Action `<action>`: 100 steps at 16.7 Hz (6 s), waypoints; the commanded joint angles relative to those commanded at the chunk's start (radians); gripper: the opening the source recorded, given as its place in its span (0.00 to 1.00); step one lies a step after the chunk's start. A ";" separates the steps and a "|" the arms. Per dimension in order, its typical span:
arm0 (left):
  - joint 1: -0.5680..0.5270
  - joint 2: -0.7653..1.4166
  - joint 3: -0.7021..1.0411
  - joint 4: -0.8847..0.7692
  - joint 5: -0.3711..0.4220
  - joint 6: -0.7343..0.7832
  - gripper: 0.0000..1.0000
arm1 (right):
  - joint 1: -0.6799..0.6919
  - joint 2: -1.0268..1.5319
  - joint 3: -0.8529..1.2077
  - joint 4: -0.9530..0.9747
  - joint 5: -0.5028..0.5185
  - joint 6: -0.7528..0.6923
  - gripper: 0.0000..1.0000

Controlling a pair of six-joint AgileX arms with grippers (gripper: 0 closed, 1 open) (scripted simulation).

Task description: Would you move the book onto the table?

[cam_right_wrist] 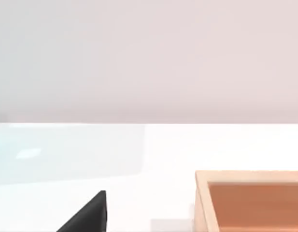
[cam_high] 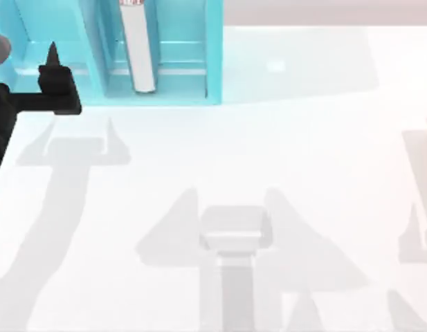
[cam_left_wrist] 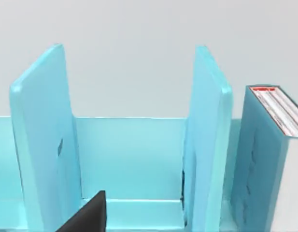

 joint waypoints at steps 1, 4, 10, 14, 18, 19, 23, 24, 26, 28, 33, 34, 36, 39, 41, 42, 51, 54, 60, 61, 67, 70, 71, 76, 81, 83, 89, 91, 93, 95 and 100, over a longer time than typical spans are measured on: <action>-0.023 0.121 0.038 0.059 -0.019 -0.001 1.00 | 0.000 0.000 0.000 0.000 0.000 0.000 1.00; -0.087 0.457 0.149 0.227 -0.073 -0.006 1.00 | 0.000 0.000 0.000 0.000 0.000 0.000 1.00; -0.180 0.888 0.319 0.478 -0.147 -0.016 1.00 | 0.000 0.000 0.000 0.000 0.000 0.000 1.00; -0.198 0.963 0.357 0.531 -0.161 -0.019 1.00 | 0.000 0.000 0.000 0.000 0.000 0.000 1.00; -0.193 0.961 0.352 0.529 -0.159 -0.019 1.00 | 0.000 0.000 0.000 0.000 0.000 0.000 1.00; -0.193 0.963 0.355 0.528 -0.158 -0.019 1.00 | 0.000 0.000 0.000 0.000 0.000 0.000 1.00; -0.176 1.023 0.462 0.486 -0.139 -0.018 1.00 | 0.000 0.000 0.000 0.000 0.000 0.000 1.00; -0.169 1.048 0.507 0.466 -0.131 -0.017 1.00 | 0.000 0.000 0.000 0.000 0.000 0.000 1.00; -0.153 1.100 0.604 0.422 -0.114 -0.015 1.00 | 0.000 0.000 0.000 0.000 0.000 0.000 1.00; -0.137 1.149 0.698 0.378 -0.097 -0.013 1.00 | 0.000 0.000 0.000 0.000 0.000 0.000 1.00; -0.115 1.205 0.808 0.323 -0.075 -0.012 1.00 | 0.000 0.000 0.000 0.000 0.000 0.000 1.00; -0.115 1.205 0.808 0.323 -0.075 -0.012 1.00 | 0.000 0.000 0.000 0.000 0.000 0.000 1.00; -0.115 1.205 0.808 0.323 -0.075 -0.012 1.00 | 0.000 0.000 0.000 0.000 0.000 0.000 1.00; -0.115 1.205 0.808 0.323 -0.075 -0.012 0.77 | 0.000 0.000 0.000 0.000 0.000 0.000 1.00; -0.115 1.205 0.808 0.323 -0.075 -0.012 0.62 | 0.000 0.000 0.000 0.000 0.000 0.000 1.00; -0.115 1.205 0.808 0.323 -0.075 -0.012 0.55 | 0.000 0.000 0.000 0.000 0.000 0.000 1.00; -0.115 1.205 0.808 0.323 -0.075 -0.012 0.00 | 0.000 0.000 0.000 0.000 0.000 0.000 1.00; -0.115 1.205 0.808 0.323 -0.075 -0.012 0.00 | 0.000 0.000 0.000 0.000 0.000 0.000 1.00; -0.124 1.190 0.802 0.314 -0.078 -0.012 0.00 | 0.000 0.000 0.000 0.000 0.000 0.000 1.00; -0.131 1.168 0.791 0.300 -0.082 -0.012 0.00 | 0.000 0.000 0.000 0.000 0.000 0.000 1.00; -0.208 0.830 0.639 0.098 -0.159 -0.020 0.00 | 0.000 0.000 0.000 0.000 0.000 0.000 1.00; -0.260 0.588 0.539 -0.037 -0.215 -0.026 0.00 | 0.000 0.000 0.000 0.000 0.000 0.000 1.00; -0.277 0.507 0.507 -0.081 -0.235 -0.028 0.00 | 0.000 0.000 0.000 0.000 0.000 0.000 1.00; -0.351 0.196 0.381 -0.257 -0.318 -0.036 0.00 | 0.000 0.000 0.000 0.000 0.000 0.000 1.00; -0.371 0.127 0.349 -0.303 -0.341 -0.038 0.00 | 0.000 0.000 0.000 0.000 0.000 0.000 1.00; -0.366 0.133 0.349 -0.302 -0.340 -0.036 0.00 | 0.000 0.000 0.000 0.000 0.000 0.000 1.00; -0.391 0.141 0.365 -0.303 -0.350 0.094 0.00 | 0.000 0.000 0.000 0.000 0.000 0.000 1.00; -0.411 0.153 0.376 -0.307 -0.362 0.211 0.00 | 0.000 0.000 0.000 0.000 0.000 0.000 1.00; -0.435 0.171 0.387 -0.316 -0.379 0.364 0.00 | 0.000 0.000 0.000 0.000 0.000 0.000 1.00; -0.463 0.194 0.398 -0.329 -0.401 0.543 0.00 | 0.000 0.000 0.000 0.000 0.000 0.000 1.00; -0.543 0.277 0.422 -0.375 -0.475 1.093 0.00 | 0.000 0.000 0.000 0.000 0.000 0.000 1.00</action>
